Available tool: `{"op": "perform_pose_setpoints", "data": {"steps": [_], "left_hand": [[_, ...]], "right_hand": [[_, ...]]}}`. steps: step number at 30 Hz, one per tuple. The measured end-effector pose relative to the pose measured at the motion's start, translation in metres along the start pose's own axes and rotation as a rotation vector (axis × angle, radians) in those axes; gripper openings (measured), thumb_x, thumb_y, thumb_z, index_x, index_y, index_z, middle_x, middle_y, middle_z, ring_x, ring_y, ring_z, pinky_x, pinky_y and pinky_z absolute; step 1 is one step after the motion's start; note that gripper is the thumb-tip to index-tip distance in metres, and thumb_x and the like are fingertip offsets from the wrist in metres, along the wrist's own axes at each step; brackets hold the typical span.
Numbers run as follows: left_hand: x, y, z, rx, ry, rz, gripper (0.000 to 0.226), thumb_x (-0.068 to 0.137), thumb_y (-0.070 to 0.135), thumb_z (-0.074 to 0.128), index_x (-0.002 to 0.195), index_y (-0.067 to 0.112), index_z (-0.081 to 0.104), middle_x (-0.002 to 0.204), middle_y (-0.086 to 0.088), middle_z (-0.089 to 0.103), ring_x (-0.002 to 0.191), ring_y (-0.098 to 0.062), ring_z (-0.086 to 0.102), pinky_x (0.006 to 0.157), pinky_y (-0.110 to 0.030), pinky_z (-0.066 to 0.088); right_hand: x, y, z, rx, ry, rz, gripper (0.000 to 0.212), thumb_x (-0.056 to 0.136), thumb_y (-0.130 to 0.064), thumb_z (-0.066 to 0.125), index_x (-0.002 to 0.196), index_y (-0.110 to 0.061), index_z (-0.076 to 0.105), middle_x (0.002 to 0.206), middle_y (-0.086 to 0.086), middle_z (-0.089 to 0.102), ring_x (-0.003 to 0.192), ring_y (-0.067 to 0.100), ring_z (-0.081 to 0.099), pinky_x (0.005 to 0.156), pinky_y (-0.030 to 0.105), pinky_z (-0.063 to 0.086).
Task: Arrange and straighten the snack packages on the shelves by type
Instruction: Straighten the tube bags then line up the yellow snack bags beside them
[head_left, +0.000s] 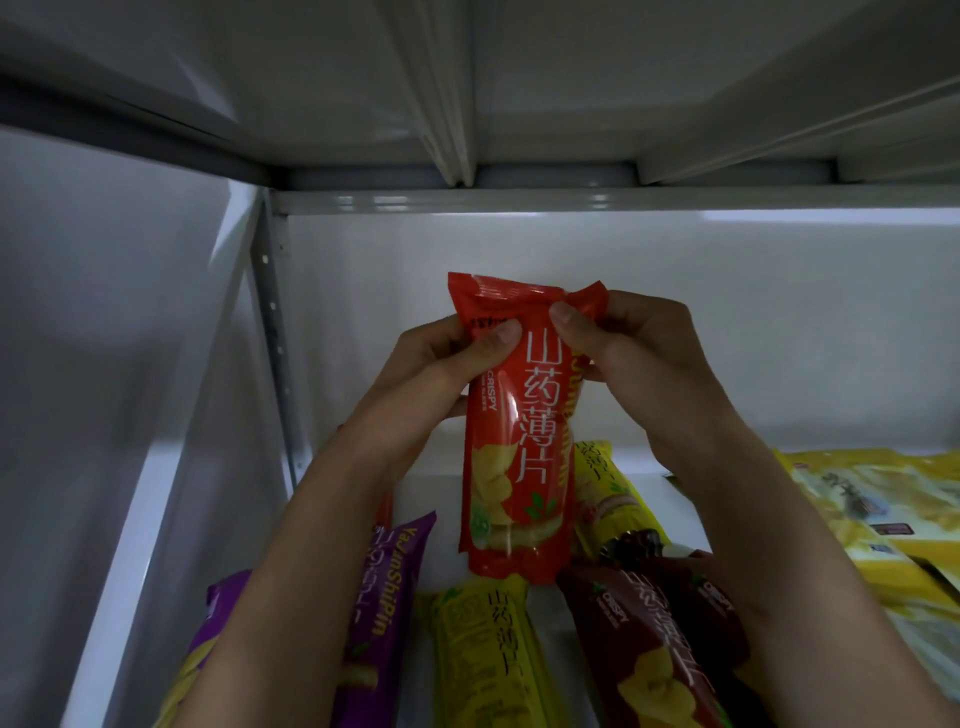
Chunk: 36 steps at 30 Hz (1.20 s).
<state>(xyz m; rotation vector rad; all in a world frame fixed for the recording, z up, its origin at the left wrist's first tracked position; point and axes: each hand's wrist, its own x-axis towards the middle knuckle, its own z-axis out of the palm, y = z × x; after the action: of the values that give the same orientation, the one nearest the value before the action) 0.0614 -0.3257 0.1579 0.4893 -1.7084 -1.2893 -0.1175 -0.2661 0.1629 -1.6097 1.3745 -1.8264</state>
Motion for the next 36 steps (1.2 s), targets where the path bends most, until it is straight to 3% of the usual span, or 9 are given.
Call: {"op": "perform_pose_setpoints", "data": {"steps": [3, 6, 8, 13, 17, 21, 25, 30, 36], "left_hand": [[0.001, 0.000, 0.001, -0.005, 0.029, -0.005, 0.037, 0.091, 0.036, 0.067, 0.121, 0.015, 0.073, 0.109, 0.003, 0.080, 0.099, -0.015, 0.078, 0.076, -0.023, 0.062], [0.001, -0.001, 0.000, 0.005, 0.078, 0.027, 0.024, 0.095, 0.030, 0.067, 0.114, 0.017, 0.075, 0.103, 0.004, 0.081, 0.093, -0.014, 0.078, 0.070, -0.021, 0.060], [0.001, -0.002, 0.000, 0.001, 0.093, 0.041, 0.026, 0.091, 0.033, 0.069, 0.110, 0.018, 0.075, 0.101, 0.004, 0.081, 0.091, -0.013, 0.078, 0.068, -0.020, 0.060], [0.002, -0.002, 0.002, -0.011, -0.010, -0.022, 0.042, 0.083, 0.045, 0.068, 0.116, 0.019, 0.074, 0.110, 0.004, 0.080, 0.102, -0.013, 0.077, 0.081, -0.025, 0.061], [0.002, -0.004, 0.003, -0.005, -0.024, -0.050, 0.037, 0.085, 0.042, 0.068, 0.112, 0.018, 0.075, 0.107, 0.002, 0.081, 0.099, -0.014, 0.078, 0.077, -0.021, 0.061], [0.003, -0.005, 0.000, 0.006, 0.066, -0.014, 0.028, 0.094, 0.033, 0.068, 0.114, 0.015, 0.076, 0.104, 0.002, 0.081, 0.094, -0.015, 0.079, 0.071, -0.019, 0.060], [0.004, -0.005, -0.002, -0.022, 0.103, -0.009, 0.036, 0.091, 0.039, 0.069, 0.116, 0.014, 0.076, 0.104, 0.001, 0.081, 0.094, -0.014, 0.079, 0.072, -0.020, 0.060], [0.005, -0.009, -0.004, 0.029, -0.038, -0.095, 0.051, 0.080, 0.051, 0.068, 0.120, 0.021, 0.072, 0.114, 0.003, 0.079, 0.108, -0.014, 0.075, 0.092, -0.031, 0.061], [0.007, -0.011, -0.001, 0.050, 0.047, -0.070, 0.028, 0.094, 0.038, 0.068, 0.116, 0.022, 0.073, 0.106, 0.006, 0.081, 0.096, -0.012, 0.078, 0.071, -0.018, 0.060]], "right_hand": [[0.000, 0.000, 0.001, 0.006, -0.012, 0.002, 0.018, 0.099, -0.031, 0.071, 0.097, -0.016, 0.081, 0.093, -0.004, 0.081, 0.092, 0.011, 0.077, 0.095, 0.043, 0.060], [0.000, -0.002, 0.000, 0.033, -0.080, 0.044, 0.021, 0.098, -0.038, 0.069, 0.102, -0.021, 0.081, 0.094, -0.011, 0.081, 0.086, -0.003, 0.074, 0.073, 0.011, 0.054], [0.001, 0.000, -0.002, 0.036, -0.116, 0.050, 0.018, 0.097, -0.037, 0.069, 0.100, -0.023, 0.081, 0.092, -0.015, 0.080, 0.083, -0.008, 0.072, 0.062, 0.002, 0.047], [0.003, 0.003, -0.006, 0.051, -0.022, -0.016, 0.011, 0.097, -0.025, 0.072, 0.091, -0.021, 0.081, 0.088, -0.008, 0.081, 0.084, 0.002, 0.075, 0.072, 0.010, 0.055], [0.003, 0.002, -0.004, 0.092, 0.033, -0.019, 0.014, 0.095, -0.029, 0.074, 0.090, -0.019, 0.080, 0.084, -0.009, 0.080, 0.080, 0.000, 0.075, 0.067, 0.008, 0.051], [0.002, -0.001, -0.006, 0.009, -0.094, 0.074, 0.027, 0.095, -0.046, 0.069, 0.099, -0.023, 0.080, 0.090, -0.016, 0.080, 0.081, -0.007, 0.072, 0.067, 0.011, 0.047], [0.002, 0.001, -0.007, -0.039, -0.171, 0.087, 0.013, 0.096, -0.034, 0.072, 0.100, -0.025, 0.080, 0.092, -0.018, 0.080, 0.084, -0.009, 0.072, 0.066, 0.003, 0.047], [0.004, 0.006, -0.008, -0.045, -0.050, 0.036, 0.008, 0.092, -0.030, 0.077, 0.091, -0.023, 0.081, 0.089, -0.010, 0.081, 0.089, 0.006, 0.076, 0.084, 0.025, 0.056], [0.005, 0.007, -0.009, -0.038, -0.134, 0.058, 0.014, 0.095, -0.043, 0.070, 0.095, -0.030, 0.077, 0.082, -0.025, 0.076, 0.073, -0.014, 0.068, 0.057, -0.001, 0.044]]}}
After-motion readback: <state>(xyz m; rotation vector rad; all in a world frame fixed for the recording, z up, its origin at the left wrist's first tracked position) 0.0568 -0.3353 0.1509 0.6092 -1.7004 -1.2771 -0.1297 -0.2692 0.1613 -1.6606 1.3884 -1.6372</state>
